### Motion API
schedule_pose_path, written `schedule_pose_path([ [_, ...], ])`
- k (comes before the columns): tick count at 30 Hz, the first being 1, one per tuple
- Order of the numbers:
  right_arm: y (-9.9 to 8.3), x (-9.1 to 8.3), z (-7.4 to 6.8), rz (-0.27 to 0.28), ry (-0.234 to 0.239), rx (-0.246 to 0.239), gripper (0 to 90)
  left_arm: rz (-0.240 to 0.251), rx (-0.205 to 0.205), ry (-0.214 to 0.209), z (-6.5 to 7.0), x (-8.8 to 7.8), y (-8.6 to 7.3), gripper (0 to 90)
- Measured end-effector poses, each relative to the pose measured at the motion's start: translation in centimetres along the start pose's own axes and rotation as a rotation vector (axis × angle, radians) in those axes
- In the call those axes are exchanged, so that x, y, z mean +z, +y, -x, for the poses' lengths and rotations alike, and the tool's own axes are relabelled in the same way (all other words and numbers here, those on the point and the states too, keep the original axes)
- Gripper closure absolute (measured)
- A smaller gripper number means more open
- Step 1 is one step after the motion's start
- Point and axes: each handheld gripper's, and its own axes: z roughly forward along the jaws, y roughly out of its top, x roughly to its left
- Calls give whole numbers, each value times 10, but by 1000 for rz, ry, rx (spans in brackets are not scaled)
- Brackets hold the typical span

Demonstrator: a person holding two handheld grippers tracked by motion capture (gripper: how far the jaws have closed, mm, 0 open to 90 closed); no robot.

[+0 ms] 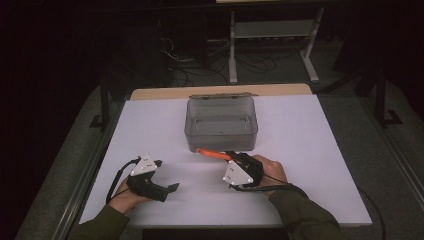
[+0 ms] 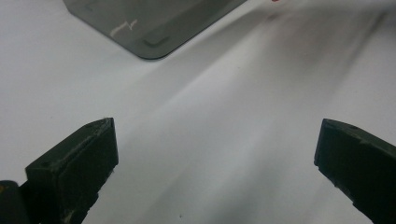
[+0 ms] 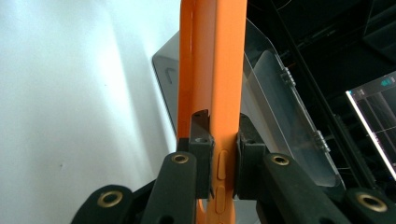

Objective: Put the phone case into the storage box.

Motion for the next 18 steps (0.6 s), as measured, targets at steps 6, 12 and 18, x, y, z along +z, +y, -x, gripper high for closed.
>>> schedule_pose_path([
  [6, -1, 0, 3, 4, 21, 25, 796, 0, -2, -2, 0, 0, 0, 0],
  [12, -3, 0, 7, 9, 41, 65, 796, -1, -4, -2, 0, 0, 0, 0],
  [18, -5, 0, 12, 11, 68, 111, 796, -3, -6, -3, 0, 0, 0, 0],
])
